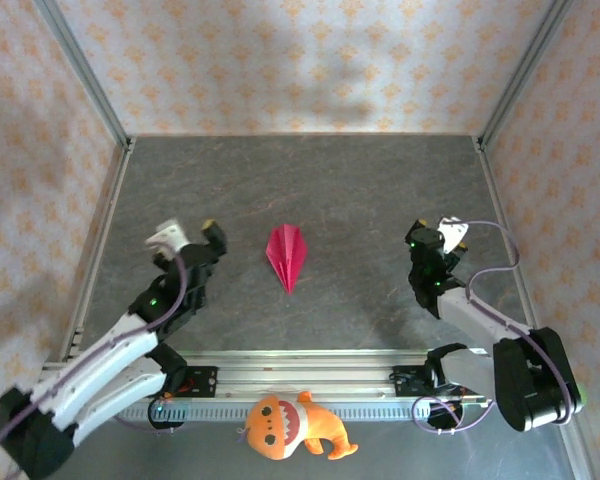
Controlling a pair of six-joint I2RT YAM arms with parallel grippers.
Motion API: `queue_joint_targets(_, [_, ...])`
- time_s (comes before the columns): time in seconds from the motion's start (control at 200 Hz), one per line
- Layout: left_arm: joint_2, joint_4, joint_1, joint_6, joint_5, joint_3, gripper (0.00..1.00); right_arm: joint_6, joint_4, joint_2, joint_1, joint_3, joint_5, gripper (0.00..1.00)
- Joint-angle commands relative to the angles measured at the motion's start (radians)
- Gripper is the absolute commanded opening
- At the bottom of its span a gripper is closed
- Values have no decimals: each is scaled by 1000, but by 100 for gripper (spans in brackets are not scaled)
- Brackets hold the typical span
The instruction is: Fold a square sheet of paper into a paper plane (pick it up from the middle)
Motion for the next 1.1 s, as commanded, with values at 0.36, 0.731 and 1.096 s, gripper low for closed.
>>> queue_joint_targets(0.36, [406, 713, 356, 561, 195, -134, 99, -243, 671, 360, -128, -33, -224, 85])
queue_joint_targets(0.731, [711, 1320, 495, 586, 549, -275, 99, -245, 936, 420, -173, -157, -375, 87])
queue_joint_targets(1.096, [826, 1375, 499, 580, 528, -249, 99, -218, 915, 407, -176, -162, -304, 100])
